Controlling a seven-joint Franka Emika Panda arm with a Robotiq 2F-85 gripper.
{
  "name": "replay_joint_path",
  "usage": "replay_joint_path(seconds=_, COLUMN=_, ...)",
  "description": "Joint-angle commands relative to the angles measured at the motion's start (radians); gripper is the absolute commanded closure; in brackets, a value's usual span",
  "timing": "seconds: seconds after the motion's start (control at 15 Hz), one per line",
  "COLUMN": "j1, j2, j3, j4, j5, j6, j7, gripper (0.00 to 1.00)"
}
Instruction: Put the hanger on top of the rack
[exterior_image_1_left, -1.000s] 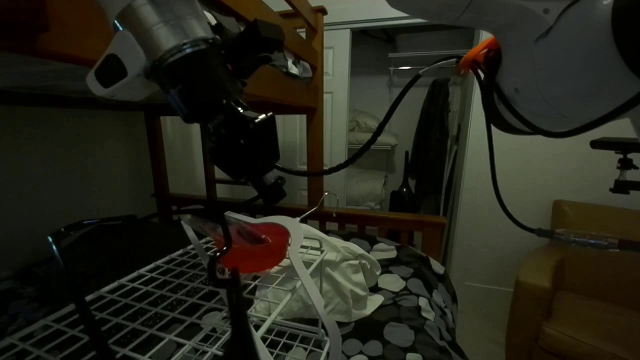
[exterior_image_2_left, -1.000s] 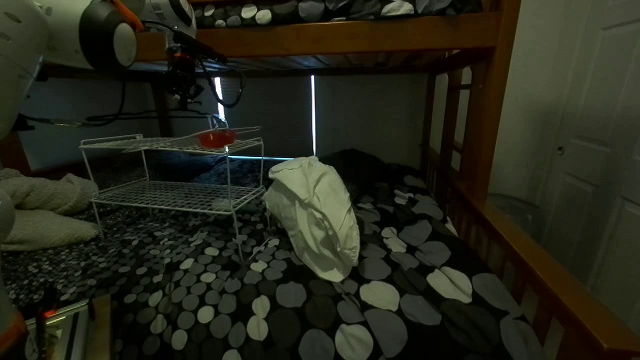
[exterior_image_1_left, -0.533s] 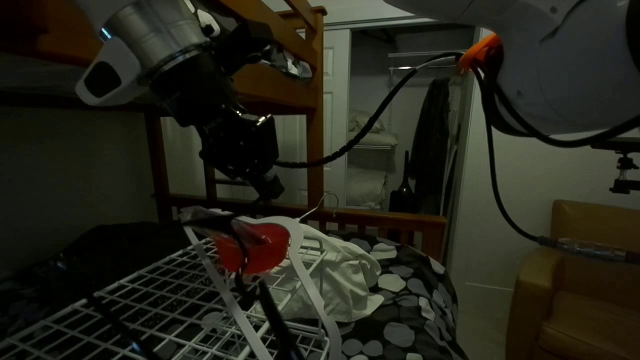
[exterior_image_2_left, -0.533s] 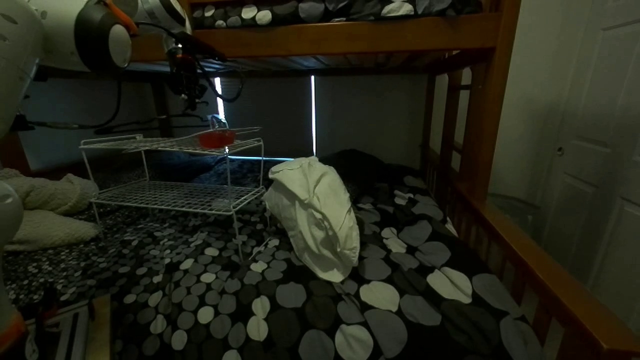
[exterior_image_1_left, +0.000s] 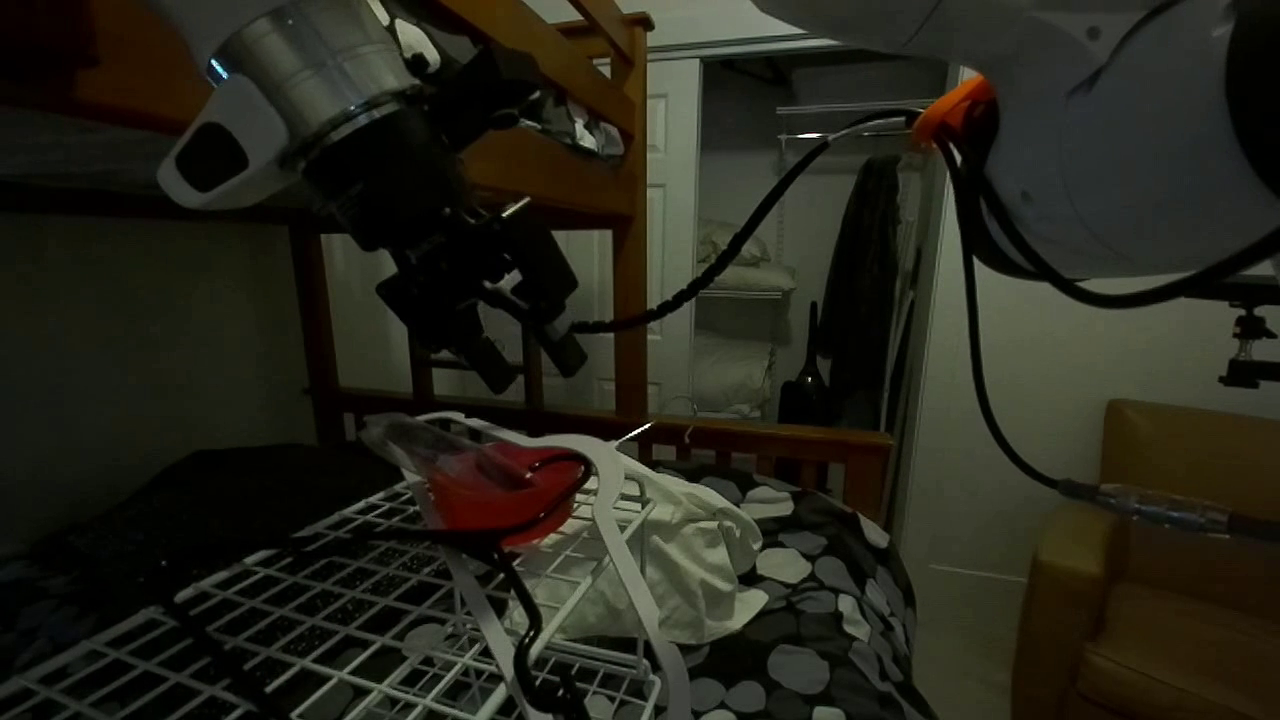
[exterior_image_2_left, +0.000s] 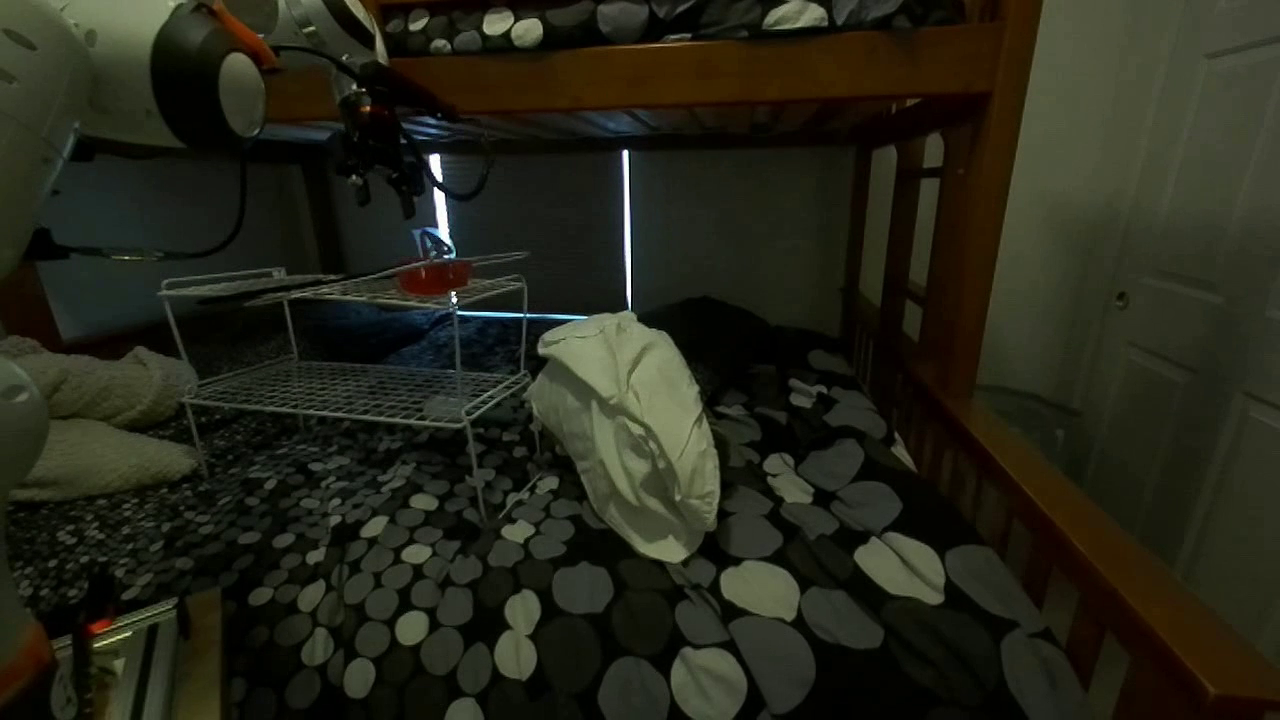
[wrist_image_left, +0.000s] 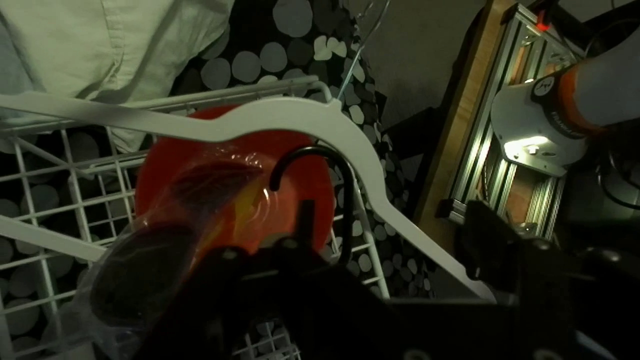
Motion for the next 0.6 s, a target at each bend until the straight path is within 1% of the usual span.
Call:
replay_joint_path(seconds=0.0, j1=0.001, j2=-0.019, j3=-0.01, j4=0.021, j5=0.034, j6=-0.015, j7=0.124, gripper=0.0)
replay_joint_path(seconds=0.13, j1=-0.015, j2=-0.047, j3=-0.004, j4=-0.004, j5=0.087, j6=-0.007, j7=0.254, gripper=0.0)
replay_joint_path(seconds=0.33, j1=-0.041, j2=-0.113, j3=0.003, j4=-0.077, j5=0.198, j6=0.016, j7=0.456, gripper=0.0)
replay_joint_path(seconds=0.53, j1=-0.08, j2=-0.234, j3=0.008, j4=-0.227, j5=0.357, j6=0.054, j7=0.672, gripper=0.0)
